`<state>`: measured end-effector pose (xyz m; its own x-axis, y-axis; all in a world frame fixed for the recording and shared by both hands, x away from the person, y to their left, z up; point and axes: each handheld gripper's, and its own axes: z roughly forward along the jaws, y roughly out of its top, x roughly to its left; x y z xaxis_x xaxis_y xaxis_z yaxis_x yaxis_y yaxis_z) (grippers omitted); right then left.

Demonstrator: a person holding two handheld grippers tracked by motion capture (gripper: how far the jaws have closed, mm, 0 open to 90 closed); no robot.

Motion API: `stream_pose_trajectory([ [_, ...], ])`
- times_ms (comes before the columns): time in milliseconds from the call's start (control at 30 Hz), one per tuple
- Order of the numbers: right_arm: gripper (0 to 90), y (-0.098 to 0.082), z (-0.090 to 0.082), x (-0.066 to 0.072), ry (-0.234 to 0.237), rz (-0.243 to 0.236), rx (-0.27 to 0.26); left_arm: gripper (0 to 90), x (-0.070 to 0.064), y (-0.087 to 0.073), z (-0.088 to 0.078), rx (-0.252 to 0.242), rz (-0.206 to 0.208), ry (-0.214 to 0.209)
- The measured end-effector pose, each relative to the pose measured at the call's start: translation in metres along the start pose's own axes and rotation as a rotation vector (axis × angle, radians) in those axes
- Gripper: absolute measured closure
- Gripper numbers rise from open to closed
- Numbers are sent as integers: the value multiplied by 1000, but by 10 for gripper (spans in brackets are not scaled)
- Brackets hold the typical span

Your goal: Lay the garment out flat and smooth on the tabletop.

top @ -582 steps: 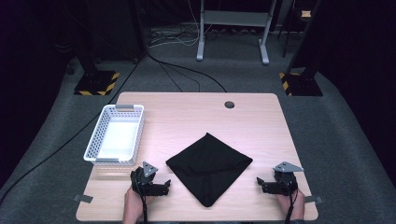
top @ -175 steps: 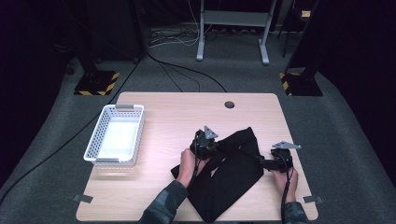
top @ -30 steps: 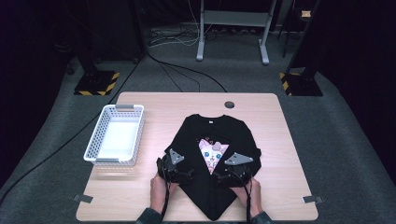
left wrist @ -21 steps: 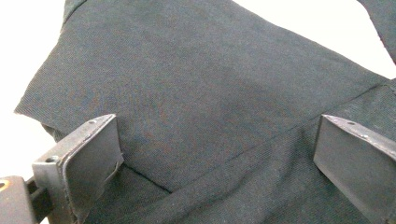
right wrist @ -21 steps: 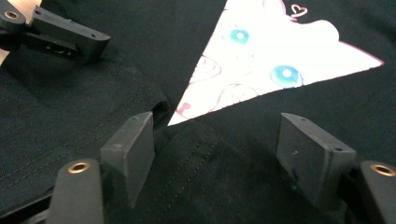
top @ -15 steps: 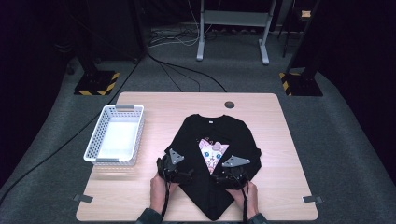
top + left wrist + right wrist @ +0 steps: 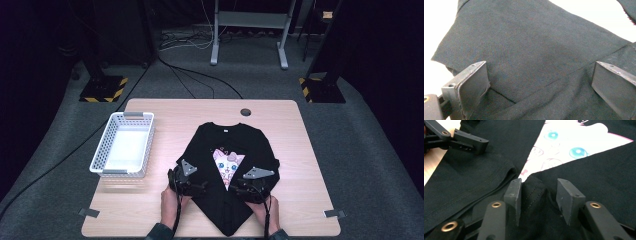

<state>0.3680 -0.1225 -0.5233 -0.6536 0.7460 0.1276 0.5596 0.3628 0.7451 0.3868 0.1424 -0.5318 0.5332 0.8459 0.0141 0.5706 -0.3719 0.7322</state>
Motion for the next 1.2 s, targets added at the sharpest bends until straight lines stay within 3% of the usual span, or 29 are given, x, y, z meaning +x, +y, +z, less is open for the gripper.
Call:
stream_pose_trajectory([
  [600, 761, -4, -14, -1, -3, 4, -18, 16, 0, 0, 0, -1, 1, -1],
  [1200, 783, -3, -25, 0, -25, -14, -32, 16, 0, 0, 0, 1, 0, -2],
])
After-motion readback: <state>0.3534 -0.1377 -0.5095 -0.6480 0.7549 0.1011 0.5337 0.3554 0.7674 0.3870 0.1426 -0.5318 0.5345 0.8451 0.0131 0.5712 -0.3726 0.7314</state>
